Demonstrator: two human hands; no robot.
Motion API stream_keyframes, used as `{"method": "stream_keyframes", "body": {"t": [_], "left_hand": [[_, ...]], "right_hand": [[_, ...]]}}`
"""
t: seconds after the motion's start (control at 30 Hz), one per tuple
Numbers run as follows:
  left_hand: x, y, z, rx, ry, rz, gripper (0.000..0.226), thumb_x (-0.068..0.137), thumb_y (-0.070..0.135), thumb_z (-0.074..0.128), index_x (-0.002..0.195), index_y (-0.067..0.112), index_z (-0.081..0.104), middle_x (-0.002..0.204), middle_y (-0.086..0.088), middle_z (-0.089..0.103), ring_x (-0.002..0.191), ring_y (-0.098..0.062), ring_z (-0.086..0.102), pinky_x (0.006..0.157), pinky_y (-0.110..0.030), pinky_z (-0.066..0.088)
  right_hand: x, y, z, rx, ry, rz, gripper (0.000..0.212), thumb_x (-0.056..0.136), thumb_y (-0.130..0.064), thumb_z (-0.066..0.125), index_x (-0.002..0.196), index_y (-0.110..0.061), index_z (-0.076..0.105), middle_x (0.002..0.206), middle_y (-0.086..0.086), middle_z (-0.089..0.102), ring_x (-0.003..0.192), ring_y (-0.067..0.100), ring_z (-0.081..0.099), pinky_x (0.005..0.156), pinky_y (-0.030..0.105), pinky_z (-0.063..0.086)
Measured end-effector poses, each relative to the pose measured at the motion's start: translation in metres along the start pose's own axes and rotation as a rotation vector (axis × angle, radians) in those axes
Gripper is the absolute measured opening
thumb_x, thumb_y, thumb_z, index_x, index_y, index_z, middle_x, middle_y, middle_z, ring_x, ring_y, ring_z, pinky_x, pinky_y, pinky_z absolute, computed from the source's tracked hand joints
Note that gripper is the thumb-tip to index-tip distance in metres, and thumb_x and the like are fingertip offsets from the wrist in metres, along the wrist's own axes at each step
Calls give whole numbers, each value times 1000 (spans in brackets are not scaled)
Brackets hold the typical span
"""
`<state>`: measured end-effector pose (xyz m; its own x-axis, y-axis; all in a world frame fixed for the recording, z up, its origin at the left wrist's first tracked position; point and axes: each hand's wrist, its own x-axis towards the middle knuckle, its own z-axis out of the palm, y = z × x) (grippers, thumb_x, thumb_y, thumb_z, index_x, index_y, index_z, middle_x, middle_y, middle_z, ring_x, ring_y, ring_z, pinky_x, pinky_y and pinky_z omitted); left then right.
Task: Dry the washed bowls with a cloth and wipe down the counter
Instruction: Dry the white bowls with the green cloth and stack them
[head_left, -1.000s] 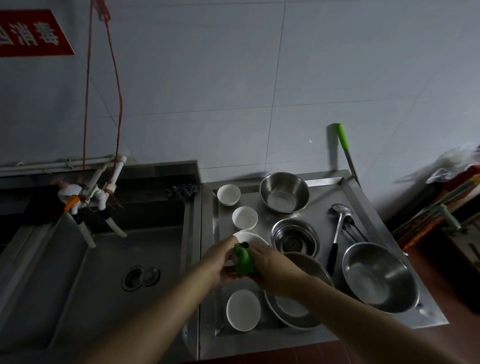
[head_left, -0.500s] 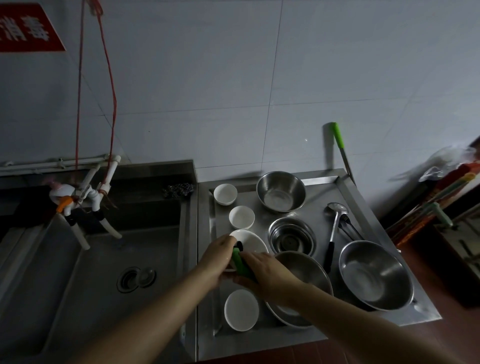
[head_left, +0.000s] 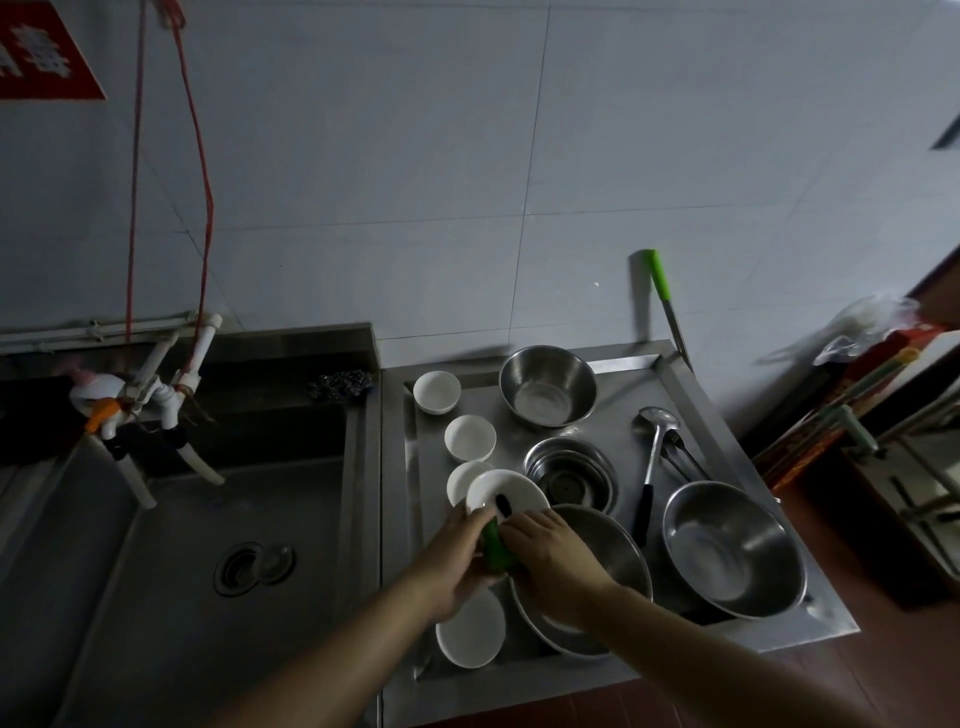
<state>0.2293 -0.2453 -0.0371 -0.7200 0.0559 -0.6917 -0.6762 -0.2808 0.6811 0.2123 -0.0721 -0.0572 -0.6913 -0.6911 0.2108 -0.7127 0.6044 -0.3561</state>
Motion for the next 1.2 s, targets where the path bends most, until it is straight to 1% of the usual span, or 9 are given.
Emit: {"method": "stream_keyframes", "body": {"t": [0.17, 0.3, 0.43, 0.57, 0.7, 0.8, 0.93, 1.1, 1.2], "left_hand": [[-7, -3, 10, 149, 76, 95, 35, 83, 46, 50, 110, 29, 65, 107, -13, 70, 101, -31, 67, 90, -50, 57], [-11, 25, -4, 459, -25, 93, 27, 93, 37, 46, 102, 20, 64, 93, -16, 68, 79, -25, 66, 64, -35, 57], [-9, 48, -9, 691, -104, 135, 24, 92, 39, 46, 104, 32, 65, 104, -16, 69, 88, -30, 69, 69, -39, 57], [-14, 36, 4, 505, 65, 329, 22, 99, 33, 48, 113, 46, 58, 104, -2, 68, 97, -24, 67, 87, -46, 60], [-21, 31, 8, 511, 248, 537, 36, 100, 23, 47, 109, 58, 51, 100, 16, 62, 90, -2, 62, 80, -33, 56], [-28, 43, -4, 626, 271, 630, 37, 101, 21, 50, 120, 53, 50, 96, 23, 57, 87, 8, 61, 71, -19, 54], [-27, 46, -30, 767, 216, 554, 45, 90, 44, 53, 118, 76, 40, 117, 17, 53, 101, -2, 61, 86, -34, 59], [-36, 45, -31, 600, 329, 614, 40, 97, 25, 52, 107, 64, 52, 105, 30, 61, 98, 9, 58, 81, -16, 47], [-41, 31, -28, 492, 437, 596, 35, 102, 24, 50, 116, 56, 46, 111, 16, 61, 99, 3, 59, 81, -24, 49]], "right_hand": [[-9, -13, 19, 120, 19, 93, 27, 91, -44, 62, 103, -20, 63, 103, -5, 65, 94, 16, 61, 87, 36, 51], [-28, 12, 10, 32, 6, -179, 30, 98, -39, 60, 119, -19, 66, 118, -2, 65, 108, 16, 59, 99, 31, 45], [-24, 37, 5, -201, -44, -364, 33, 92, -30, 65, 123, -20, 65, 126, -3, 63, 119, 17, 55, 107, 33, 42], [1, 14, -6, -144, 87, -155, 30, 90, -34, 54, 112, -21, 69, 113, -5, 67, 107, 13, 59, 99, 32, 49], [19, -4, 7, 28, 190, -30, 30, 90, -36, 60, 115, -21, 65, 116, -4, 65, 109, 13, 60, 99, 35, 49], [27, -7, 18, 83, 191, -87, 39, 91, -38, 66, 126, -22, 61, 125, -4, 62, 117, 13, 57, 105, 33, 45], [29, 18, 18, -116, 85, -281, 44, 91, -37, 60, 132, -21, 60, 137, -1, 59, 128, 16, 51, 113, 34, 37], [43, -5, 22, -85, 71, -268, 42, 88, -33, 61, 129, -23, 56, 129, -3, 61, 121, 15, 54, 106, 35, 44], [50, -34, 25, 36, 170, -165, 35, 88, -30, 62, 123, -24, 60, 120, -5, 63, 112, 13, 58, 101, 36, 47]]}}
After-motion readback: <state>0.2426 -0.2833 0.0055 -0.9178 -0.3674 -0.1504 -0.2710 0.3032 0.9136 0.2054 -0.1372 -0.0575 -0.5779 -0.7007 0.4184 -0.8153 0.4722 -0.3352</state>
